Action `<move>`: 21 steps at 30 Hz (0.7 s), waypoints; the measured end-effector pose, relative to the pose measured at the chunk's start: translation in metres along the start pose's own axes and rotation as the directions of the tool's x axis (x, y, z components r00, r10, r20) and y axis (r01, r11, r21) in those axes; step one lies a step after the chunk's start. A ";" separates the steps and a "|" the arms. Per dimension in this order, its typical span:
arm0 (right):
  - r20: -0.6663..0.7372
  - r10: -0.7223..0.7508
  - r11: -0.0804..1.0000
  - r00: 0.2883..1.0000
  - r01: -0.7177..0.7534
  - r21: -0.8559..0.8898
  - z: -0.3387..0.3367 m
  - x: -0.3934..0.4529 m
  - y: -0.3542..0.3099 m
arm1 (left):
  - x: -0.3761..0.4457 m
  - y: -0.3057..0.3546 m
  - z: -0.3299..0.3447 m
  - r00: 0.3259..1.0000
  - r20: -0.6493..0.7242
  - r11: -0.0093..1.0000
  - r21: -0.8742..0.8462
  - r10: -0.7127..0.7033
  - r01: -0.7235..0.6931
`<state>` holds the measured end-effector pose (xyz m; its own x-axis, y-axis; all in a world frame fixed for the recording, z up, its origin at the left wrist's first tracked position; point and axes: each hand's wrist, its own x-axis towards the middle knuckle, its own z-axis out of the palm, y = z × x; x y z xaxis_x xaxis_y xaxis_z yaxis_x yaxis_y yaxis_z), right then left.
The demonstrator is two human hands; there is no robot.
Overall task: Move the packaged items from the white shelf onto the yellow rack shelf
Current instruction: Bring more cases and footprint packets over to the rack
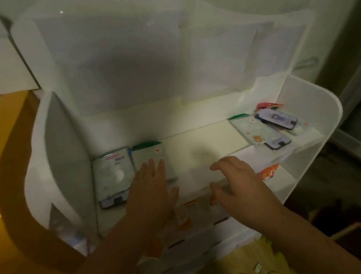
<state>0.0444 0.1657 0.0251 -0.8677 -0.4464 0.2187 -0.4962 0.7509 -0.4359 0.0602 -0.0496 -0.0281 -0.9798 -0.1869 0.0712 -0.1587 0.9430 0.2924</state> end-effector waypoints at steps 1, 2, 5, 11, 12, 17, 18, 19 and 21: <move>0.010 -0.013 1.000 1.000 0.013 0.014 0.003 0.003 0.003 | 0.008 -0.001 0.004 1.000 0.018 0.999 0.036 -0.004 0.003; 0.021 -0.021 0.999 1.000 0.020 0.028 0.006 0.007 0.007 | 0.016 -0.001 0.008 0.999 0.041 0.997 0.070 -0.014 0.011; 0.070 -0.026 0.999 0.997 0.023 0.048 0.011 0.016 0.017 | 0.032 -0.002 0.015 0.995 0.075 0.986 0.158 -0.070 0.057; 0.101 -0.067 0.996 0.993 0.061 0.066 0.009 0.032 0.035 | 0.050 0.003 0.012 0.993 0.095 0.919 0.393 -0.065 0.022; 0.101 -0.078 0.995 0.992 0.071 0.073 0.008 0.034 0.038 | 0.053 0.005 0.013 0.991 0.119 0.907 0.422 -0.067 0.010; 0.108 -0.152 0.986 0.982 0.143 0.090 0.003 0.041 0.052 | 0.051 0.010 0.009 0.989 0.146 0.889 0.454 -0.002 -0.066; 0.117 -0.154 0.985 0.981 0.144 0.093 0.001 0.043 0.055 | 0.050 0.008 0.008 0.992 0.124 0.899 0.435 0.005 -0.059; 0.122 -0.156 0.985 0.980 0.145 0.096 0.000 0.044 0.057 | 0.050 0.005 0.008 0.996 0.083 0.920 0.389 0.018 -0.049; 0.122 -0.164 0.983 0.979 0.152 0.101 -0.002 0.046 0.061 | 0.050 0.001 0.012 1.000 -0.015 0.961 0.276 0.007 -0.003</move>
<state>-0.0264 0.1918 0.0099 -0.7642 -0.6195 0.1794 -0.6170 0.6210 -0.4835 0.0095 -0.0547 -0.0362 -0.9790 -0.1841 0.0874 -0.1833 0.9829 0.0181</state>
